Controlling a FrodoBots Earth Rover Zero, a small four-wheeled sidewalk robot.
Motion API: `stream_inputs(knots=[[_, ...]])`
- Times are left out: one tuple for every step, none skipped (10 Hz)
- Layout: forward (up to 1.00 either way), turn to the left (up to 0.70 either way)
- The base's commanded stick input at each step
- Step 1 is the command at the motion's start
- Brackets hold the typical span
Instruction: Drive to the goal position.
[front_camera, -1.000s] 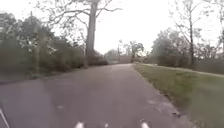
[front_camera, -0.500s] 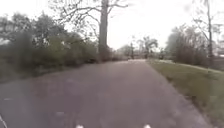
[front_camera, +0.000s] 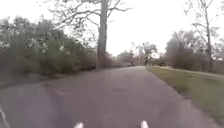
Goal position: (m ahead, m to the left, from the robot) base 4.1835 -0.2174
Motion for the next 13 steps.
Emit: stream_inputs(knots=[[1.0, 0.0], [1.0, 0.0], [1.0, 0.0], [1.0, 0.0], [1.0, 0.0], [1.0, 0.0], [1.0, 0.0], [1.0, 0.0], [1.0, 0.0], [1.0, 0.0], [1.0, 0.0], [1.0, 0.0], [1.0, 0.0]])
